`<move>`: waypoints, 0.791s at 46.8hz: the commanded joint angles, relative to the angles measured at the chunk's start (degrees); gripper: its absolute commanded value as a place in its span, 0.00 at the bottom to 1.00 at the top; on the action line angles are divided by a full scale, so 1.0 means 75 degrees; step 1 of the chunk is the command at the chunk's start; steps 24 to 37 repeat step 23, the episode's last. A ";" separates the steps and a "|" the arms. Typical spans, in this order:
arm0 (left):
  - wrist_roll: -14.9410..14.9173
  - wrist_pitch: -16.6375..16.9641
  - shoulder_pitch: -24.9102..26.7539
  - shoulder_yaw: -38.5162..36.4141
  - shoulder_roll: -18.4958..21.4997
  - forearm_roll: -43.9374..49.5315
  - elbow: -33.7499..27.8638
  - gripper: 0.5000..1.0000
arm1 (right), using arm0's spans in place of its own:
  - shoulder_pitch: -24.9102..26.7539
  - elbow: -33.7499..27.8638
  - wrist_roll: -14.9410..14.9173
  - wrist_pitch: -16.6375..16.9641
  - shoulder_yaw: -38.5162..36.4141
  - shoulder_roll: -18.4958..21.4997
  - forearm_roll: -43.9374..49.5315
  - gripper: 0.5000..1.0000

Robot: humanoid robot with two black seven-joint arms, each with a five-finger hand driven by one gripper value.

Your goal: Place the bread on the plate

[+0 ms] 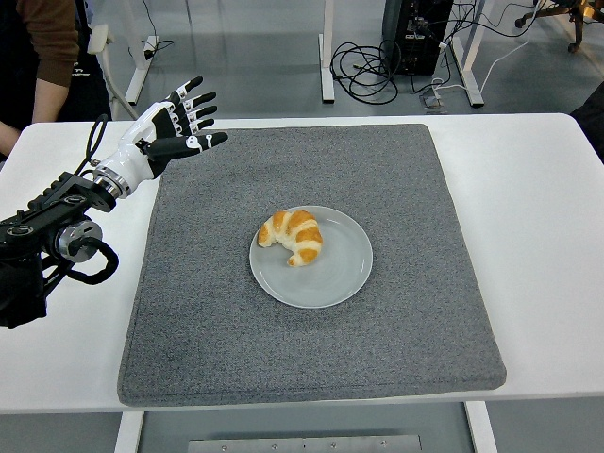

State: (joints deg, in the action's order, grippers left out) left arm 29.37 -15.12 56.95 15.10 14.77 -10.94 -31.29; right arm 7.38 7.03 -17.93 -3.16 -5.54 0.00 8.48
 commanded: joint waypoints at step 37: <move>-0.0037 0.0012 -0.0129 -0.0068 -0.0024 -0.0018 0.0000 0.94 | 0.0012 -0.0012 0.0000 0.0000 0.0011 0.0000 0.0006 1.00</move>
